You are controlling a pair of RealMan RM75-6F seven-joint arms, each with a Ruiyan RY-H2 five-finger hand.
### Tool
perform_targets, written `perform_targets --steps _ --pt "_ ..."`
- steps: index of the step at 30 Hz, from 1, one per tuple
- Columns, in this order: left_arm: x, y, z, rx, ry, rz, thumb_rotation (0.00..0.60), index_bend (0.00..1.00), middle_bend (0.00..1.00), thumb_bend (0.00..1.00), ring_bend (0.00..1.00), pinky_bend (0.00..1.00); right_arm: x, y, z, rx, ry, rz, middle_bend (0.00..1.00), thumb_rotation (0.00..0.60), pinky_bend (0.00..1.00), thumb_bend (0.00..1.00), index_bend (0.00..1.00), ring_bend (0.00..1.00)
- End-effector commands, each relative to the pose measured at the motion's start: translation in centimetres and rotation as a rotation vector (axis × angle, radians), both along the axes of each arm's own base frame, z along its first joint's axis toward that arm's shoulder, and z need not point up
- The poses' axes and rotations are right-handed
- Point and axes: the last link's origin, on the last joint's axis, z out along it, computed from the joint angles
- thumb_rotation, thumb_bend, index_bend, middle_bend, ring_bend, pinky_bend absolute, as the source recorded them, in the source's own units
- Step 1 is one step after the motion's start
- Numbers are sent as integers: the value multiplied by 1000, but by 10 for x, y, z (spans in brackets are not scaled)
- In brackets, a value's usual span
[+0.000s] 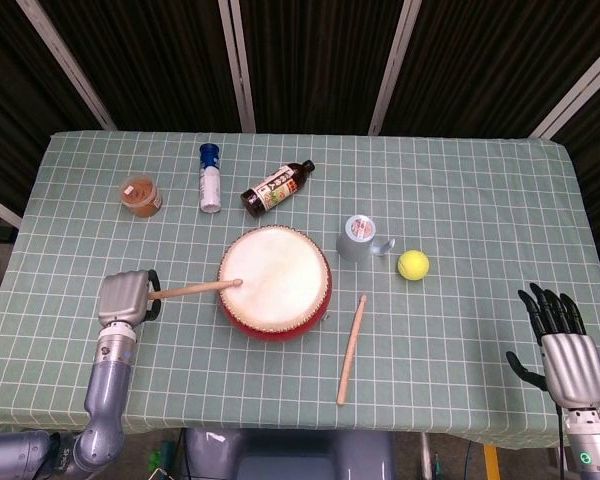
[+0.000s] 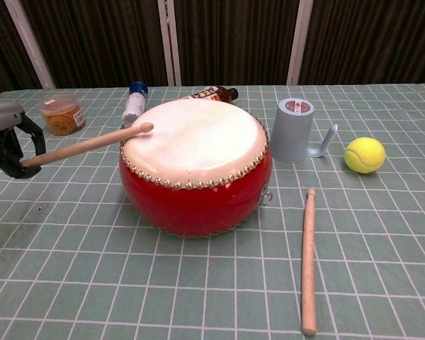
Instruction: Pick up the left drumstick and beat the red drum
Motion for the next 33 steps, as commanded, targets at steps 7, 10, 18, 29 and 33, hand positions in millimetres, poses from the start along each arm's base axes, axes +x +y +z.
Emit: perform_targets --steps 7,10,18,29,33 --pt "117 -11 82 425 -459 -645 600 718 1000 493 1000 953 0 0 1 -3 1 -1 0 600 45 316 0 0" --pt "125 -10 86 447 -477 -669 600 717 1000 493 1000 953 0 0 0 -1 1 -1 0 600 45 316 0 0" --pt "115 6 63 421 -413 -614 600 715 1000 493 1000 953 -1 0 0 1 0 -3 0 600 45 316 0 0" --pt "16 15 -8 7 173 -261 600 719 1000 495 1000 953 -1 -1 1 3 -6 -8 0 600 45 316 0 0" --pt "-1 8 -3 -124 306 -133 600 719 1000 496 1000 953 0 -1 2 3 -10 -8 0 600 45 316 0 0"
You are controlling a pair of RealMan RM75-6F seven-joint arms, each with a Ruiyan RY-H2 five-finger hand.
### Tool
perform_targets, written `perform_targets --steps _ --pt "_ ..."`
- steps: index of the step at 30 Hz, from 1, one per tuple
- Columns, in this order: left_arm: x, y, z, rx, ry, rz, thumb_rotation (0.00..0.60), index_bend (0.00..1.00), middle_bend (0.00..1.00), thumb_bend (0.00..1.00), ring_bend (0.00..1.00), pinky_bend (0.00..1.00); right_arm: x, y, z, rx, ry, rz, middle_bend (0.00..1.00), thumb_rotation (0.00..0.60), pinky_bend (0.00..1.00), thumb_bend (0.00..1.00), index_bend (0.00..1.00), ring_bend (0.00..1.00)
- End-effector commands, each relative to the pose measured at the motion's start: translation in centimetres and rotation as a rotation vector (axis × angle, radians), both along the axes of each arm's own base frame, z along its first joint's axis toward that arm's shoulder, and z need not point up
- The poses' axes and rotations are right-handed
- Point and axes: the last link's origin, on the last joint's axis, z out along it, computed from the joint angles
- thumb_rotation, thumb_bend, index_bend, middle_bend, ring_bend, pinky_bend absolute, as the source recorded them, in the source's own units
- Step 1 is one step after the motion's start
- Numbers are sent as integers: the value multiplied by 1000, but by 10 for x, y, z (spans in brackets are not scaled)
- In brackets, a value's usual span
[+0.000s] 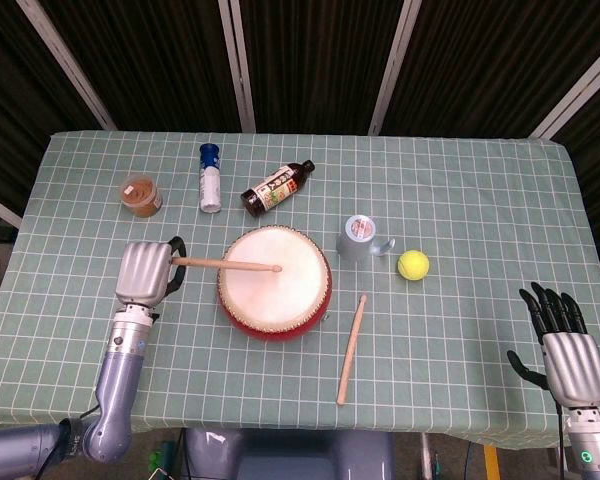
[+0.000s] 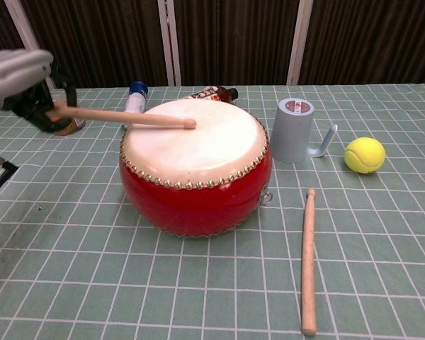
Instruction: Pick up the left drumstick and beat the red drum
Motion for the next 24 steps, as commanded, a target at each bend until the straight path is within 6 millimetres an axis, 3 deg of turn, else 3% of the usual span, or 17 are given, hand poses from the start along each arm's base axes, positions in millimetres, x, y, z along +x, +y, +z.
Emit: perform_targets --steps 1,6,11,13,21,24 --pt "-30 -10 -2 -176 235 172 600 719 1000 497 1000 953 0 0 0 0 0 1 0 600 45 316 0 0" --pt "-12 -11 31 -30 15 43 600 719 1000 496 1000 953 1 2 0 3 2 3 0 600 45 316 0 0" --pt "-2 -27 62 102 -199 -138 600 717 1000 496 1000 953 0 2 -1 1 5 0 0 600 45 316 0 0" --pt "-10 -46 72 99 -228 -167 600 715 1000 495 1000 953 0 2 -1 3 6 -3 0 600 45 316 0 0" --pt "-53 -73 75 33 -145 -115 600 706 1000 485 991 922 0 2 -2 6 7 -7 0 600 45 316 0 0" --pt "-72 -81 73 4 -116 -74 600 703 991 478 938 882 0 2 -2 6 9 -8 0 600 45 316 0 0"
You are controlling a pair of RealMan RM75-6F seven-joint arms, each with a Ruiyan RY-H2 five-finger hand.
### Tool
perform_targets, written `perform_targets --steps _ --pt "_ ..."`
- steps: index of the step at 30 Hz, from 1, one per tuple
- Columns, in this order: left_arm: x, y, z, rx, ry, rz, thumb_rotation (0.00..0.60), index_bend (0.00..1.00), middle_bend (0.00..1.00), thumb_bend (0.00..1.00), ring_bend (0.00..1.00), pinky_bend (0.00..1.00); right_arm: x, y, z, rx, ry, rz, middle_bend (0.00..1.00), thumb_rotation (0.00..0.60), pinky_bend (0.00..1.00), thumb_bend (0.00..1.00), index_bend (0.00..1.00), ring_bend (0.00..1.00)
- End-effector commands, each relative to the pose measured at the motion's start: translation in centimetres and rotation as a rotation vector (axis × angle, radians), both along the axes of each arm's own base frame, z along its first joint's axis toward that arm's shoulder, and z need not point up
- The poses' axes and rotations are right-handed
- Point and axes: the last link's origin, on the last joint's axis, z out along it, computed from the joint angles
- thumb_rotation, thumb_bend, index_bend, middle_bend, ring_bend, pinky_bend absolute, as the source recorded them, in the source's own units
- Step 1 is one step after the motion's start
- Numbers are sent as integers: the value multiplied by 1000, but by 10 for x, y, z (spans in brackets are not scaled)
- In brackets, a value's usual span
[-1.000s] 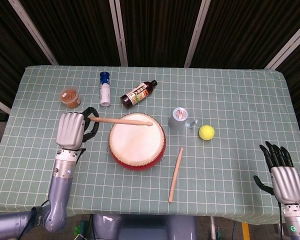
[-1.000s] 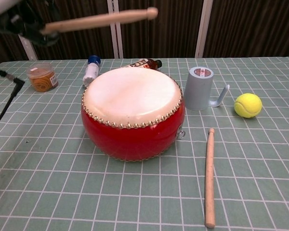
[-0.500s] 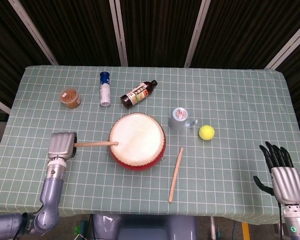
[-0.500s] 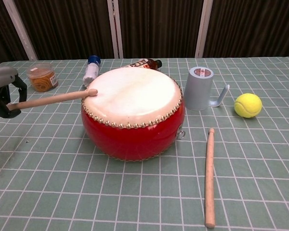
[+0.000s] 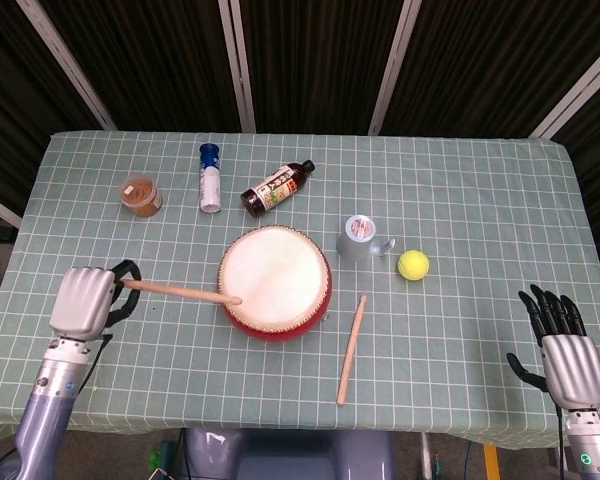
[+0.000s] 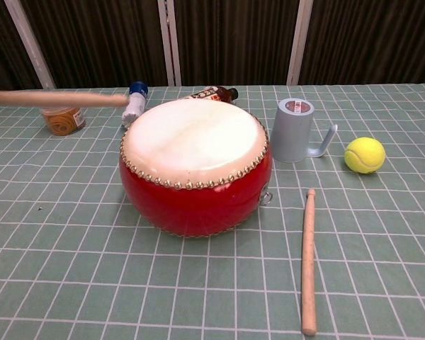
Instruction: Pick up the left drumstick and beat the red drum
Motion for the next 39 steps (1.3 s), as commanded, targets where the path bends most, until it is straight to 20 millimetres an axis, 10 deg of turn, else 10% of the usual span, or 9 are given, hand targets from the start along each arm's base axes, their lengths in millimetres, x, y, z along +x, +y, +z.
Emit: perform_targets --steps 1,15,27,39 --pt "-28 -13 0 -34 42 54 600 703 981 477 920 868 0 0 0 1 1 -1 0 600 45 315 0 0" --pt "-87 -9 -26 -120 160 242 600 663 869 460 812 796 -1 0 -2 5 8 -7 0 600 45 316 0 0" --pt "-73 7 -52 -143 159 222 600 627 784 388 744 766 0 -1 -1 8 -3 -10 0 600 45 315 0 0" --pt "-71 2 -43 -164 203 224 600 215 244 175 226 313 0 -2 -1 10 -3 -8 0 600 45 316 0 0"
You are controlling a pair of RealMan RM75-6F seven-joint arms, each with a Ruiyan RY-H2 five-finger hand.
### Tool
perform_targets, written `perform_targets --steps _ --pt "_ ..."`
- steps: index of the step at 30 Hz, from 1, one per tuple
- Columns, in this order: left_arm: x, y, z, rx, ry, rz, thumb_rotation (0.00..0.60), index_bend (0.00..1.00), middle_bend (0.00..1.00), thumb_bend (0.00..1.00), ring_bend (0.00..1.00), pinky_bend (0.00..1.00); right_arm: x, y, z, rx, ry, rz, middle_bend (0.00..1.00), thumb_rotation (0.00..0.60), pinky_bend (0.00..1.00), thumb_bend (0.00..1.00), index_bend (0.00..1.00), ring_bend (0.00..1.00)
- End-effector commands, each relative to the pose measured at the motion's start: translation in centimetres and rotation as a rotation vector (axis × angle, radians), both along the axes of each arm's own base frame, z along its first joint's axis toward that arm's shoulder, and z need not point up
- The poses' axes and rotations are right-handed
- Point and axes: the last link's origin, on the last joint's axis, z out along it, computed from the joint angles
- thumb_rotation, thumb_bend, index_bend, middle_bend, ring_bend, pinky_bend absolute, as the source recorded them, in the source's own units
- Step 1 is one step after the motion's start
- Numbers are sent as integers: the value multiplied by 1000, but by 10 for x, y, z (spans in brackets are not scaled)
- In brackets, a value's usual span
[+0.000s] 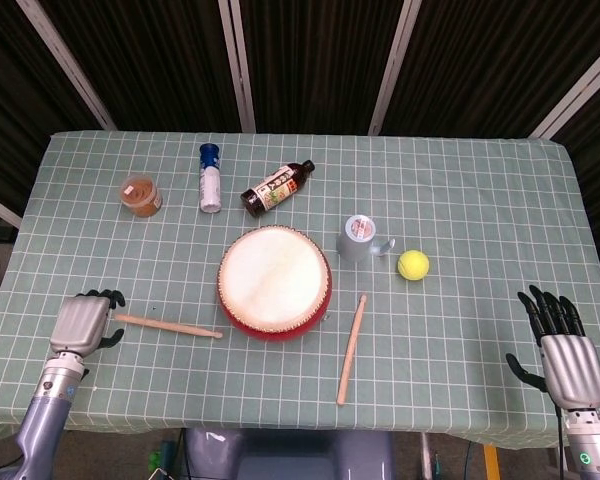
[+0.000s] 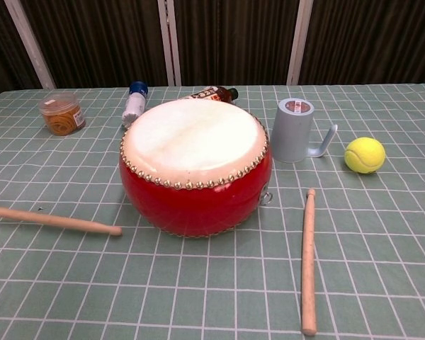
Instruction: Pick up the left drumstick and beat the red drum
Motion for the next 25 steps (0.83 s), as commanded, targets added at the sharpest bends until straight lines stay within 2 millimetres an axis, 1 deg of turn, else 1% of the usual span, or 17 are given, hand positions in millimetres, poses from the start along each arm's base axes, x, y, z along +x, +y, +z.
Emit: perform_targets --steps 1,4,6,8,12,15,17,20,25 --pt "-1 2 6 16 -12 8 600 192 228 170 214 303 0 -1 0 2 2 -1 0 600 45 316 0 0" --pt "3 3 13 41 -50 9 600 139 178 158 166 273 1 0 0 3 6 0 0 600 45 316 0 0" --pt "7 -2 21 60 -83 1 600 105 139 145 125 232 0 0 0 2 7 -2 0 600 45 316 0 0" --pt "9 -8 30 78 -101 -20 600 63 98 132 81 174 -1 0 0 2 7 -4 0 600 45 316 0 0" --pt "11 -27 53 146 -158 -92 600 3 35 127 39 120 -2 0 1 1 14 -4 0 600 45 317 0 0" --pt "5 -40 67 181 -180 -120 600 0 0 108 0 48 -2 1 0 3 19 -6 0 600 45 316 0 0" --pt "-1 -50 76 210 -178 -139 600 0 0 92 0 8 -1 0 1 -3 21 2 0 600 45 316 0 0" --pt "-12 -66 89 246 -142 -171 600 0 0 67 0 0 1 0 1 -8 24 15 0 600 45 315 0 0" --pt "-25 -90 102 250 -152 -146 600 0 0 39 0 0 0 0 1 -9 32 15 0 600 45 316 0 0"
